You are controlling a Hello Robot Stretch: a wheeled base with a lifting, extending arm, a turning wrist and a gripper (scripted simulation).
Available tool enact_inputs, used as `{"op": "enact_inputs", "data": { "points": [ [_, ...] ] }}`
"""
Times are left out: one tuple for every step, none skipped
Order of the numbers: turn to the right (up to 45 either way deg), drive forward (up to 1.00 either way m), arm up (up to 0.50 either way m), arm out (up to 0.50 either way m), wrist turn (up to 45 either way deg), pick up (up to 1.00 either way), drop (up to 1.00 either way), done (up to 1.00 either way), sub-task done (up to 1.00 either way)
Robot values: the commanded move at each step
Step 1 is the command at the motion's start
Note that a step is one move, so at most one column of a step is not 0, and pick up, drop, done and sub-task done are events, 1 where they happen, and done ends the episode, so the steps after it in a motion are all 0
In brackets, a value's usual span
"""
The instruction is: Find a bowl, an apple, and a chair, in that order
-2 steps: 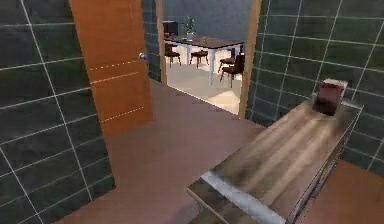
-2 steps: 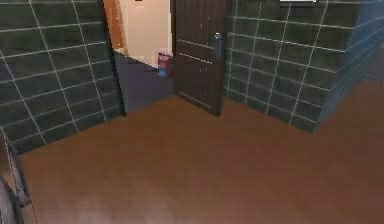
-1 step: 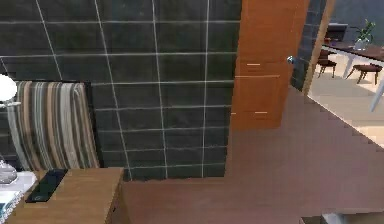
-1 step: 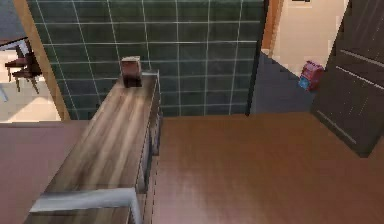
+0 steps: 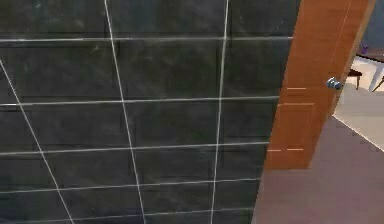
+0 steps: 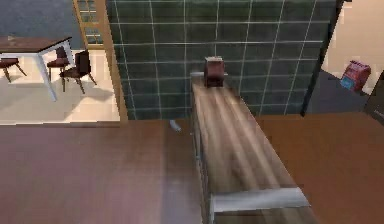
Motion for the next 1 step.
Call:
{"op": "enact_inputs", "data": {
  "points": [
    [45.0,0.0,0.0,0.0,0.0,0.0,0.0,0.0,0.0]
  ]
}}
